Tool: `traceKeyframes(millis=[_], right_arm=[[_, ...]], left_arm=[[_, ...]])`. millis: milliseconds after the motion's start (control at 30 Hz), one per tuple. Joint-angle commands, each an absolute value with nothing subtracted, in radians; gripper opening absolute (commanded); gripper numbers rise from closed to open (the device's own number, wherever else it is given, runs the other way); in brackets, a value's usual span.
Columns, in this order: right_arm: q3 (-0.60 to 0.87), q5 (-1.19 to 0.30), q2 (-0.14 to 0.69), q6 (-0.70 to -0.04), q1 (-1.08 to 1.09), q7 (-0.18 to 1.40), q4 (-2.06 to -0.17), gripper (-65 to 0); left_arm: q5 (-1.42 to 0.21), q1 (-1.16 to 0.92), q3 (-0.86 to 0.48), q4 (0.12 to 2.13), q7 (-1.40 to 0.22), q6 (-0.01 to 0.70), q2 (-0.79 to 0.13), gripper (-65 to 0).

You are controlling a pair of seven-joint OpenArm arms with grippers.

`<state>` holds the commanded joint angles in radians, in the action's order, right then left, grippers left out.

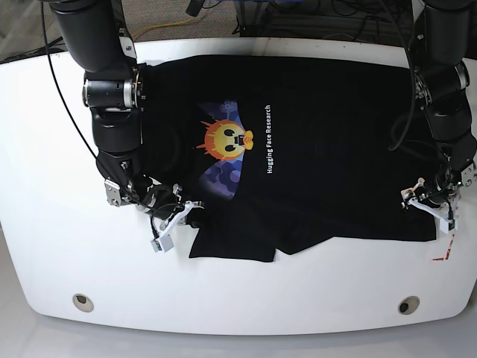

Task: Fold the T-shirt properly
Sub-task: 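Grasp the shirt's hem corners with the right and left grippers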

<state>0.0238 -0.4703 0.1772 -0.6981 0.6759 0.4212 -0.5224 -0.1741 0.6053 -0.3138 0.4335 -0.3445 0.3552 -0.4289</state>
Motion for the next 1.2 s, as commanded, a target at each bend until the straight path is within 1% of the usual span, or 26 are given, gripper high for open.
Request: traceKeyframes(millis=[67, 100, 133, 167, 200, 233, 300, 367, 500, 567, 633, 700, 767, 900, 933, 1000, 1033, 1200], right_arm=[[0.024, -0.470, 0.185, -0.698, 0.682, 0.421, -0.539, -65.0], [0.024, -0.470, 0.203, -0.698, 0.682, 0.421, -0.553, -65.0], [0.024, -0.470, 0.214, -0.698, 0.682, 0.421, -0.564, -65.0], [0.024, -0.470, 0.220, -0.698, 0.682, 0.421, -0.576, -65.0], [0.022, -0.470, 0.228, -0.698, 0.682, 0.423, -0.585, -65.0], [0.022, -0.470, 0.231, -0.698, 0.684, 0.423, -0.590, -65.0], [0.022, -0.453, 0.249, -0.698, 0.688, 0.423, -0.604, -65.0], [0.022, -0.401, 0.255, -0.698, 0.699, 0.423, -0.622, -65.0], [0.022, -0.294, 0.254, -0.698, 0.714, 0.429, -0.665, -65.0], [0.025, -0.252, 0.254, -0.698, 0.710, 0.481, -0.736, -65.0], [0.025, -0.236, 0.254, -0.698, 0.708, 0.533, -0.802, -65.0], [0.025, -0.228, 0.254, -0.698, 0.697, 0.565, -0.855, -65.0], [0.025, -0.226, 0.254, -0.698, 0.691, 0.567, -0.877, -65.0], [0.025, -0.225, 0.254, -0.698, 0.693, 0.547, -0.871, -65.0], [0.027, -0.225, 0.252, -0.698, 0.693, 0.530, -0.871, -63.1], [0.028, -0.225, 0.252, -0.697, 0.691, 0.481, -0.858, -55.0], [0.028, -0.225, 0.252, -0.696, 0.691, 0.470, -0.845, -52.5], [0.033, -0.236, 0.259, -0.631, 0.693, 0.424, -0.776, -34.1]], left_arm=[[-0.174, 0.602, -0.314, 0.424, -0.337, 0.355, -0.427, -33.1], [-0.174, 0.601, -0.314, 0.424, -0.331, 0.352, -0.427, -40.3], [-0.174, 0.598, -0.314, 0.424, -0.325, 0.352, -0.426, -49.4], [-0.173, 0.598, -0.312, 0.423, -0.323, 0.352, -0.421, -55.6], [-0.173, 0.598, -0.308, 0.426, -0.323, 0.352, -0.412, -60.7], [-0.173, 0.598, -0.300, 0.426, -0.325, 0.352, -0.409, -62.2], [-0.174, 0.598, -0.259, 0.427, -0.328, 0.355, -0.409, -63.3], [-0.177, 0.598, -0.236, 0.427, -0.328, 0.357, -0.407, -63.5], [-0.179, 0.598, -0.234, 0.427, -0.329, 0.357, -0.407, -65.0], [-0.179, 0.584, -0.234, 0.427, -0.329, 0.358, -0.407, -65.0], [-0.179, 0.564, -0.234, 0.427, -0.329, 0.364, -0.407, -65.0], [-0.179, 0.555, -0.234, 0.429, -0.329, 0.395, -0.407, -65.0], [-0.179, 0.552, -0.234, 0.429, -0.329, 0.418, -0.407, -65.0], [-0.179, 0.516, -0.234, 0.429, -0.329, 0.420, -0.412, -65.0], [-0.179, 0.512, -0.234, 0.429, -0.329, 0.420, -0.412, -65.0], [-0.179, 0.496, -0.234, 0.429, -0.329, 0.420, -0.412, -65.0], [-0.179, 0.492, -0.234, 0.429, -0.329, 0.420, -0.412, -65.0], [-0.179, 0.467, -0.234, 0.429, -0.329, 0.421, -0.426, -65.0]])
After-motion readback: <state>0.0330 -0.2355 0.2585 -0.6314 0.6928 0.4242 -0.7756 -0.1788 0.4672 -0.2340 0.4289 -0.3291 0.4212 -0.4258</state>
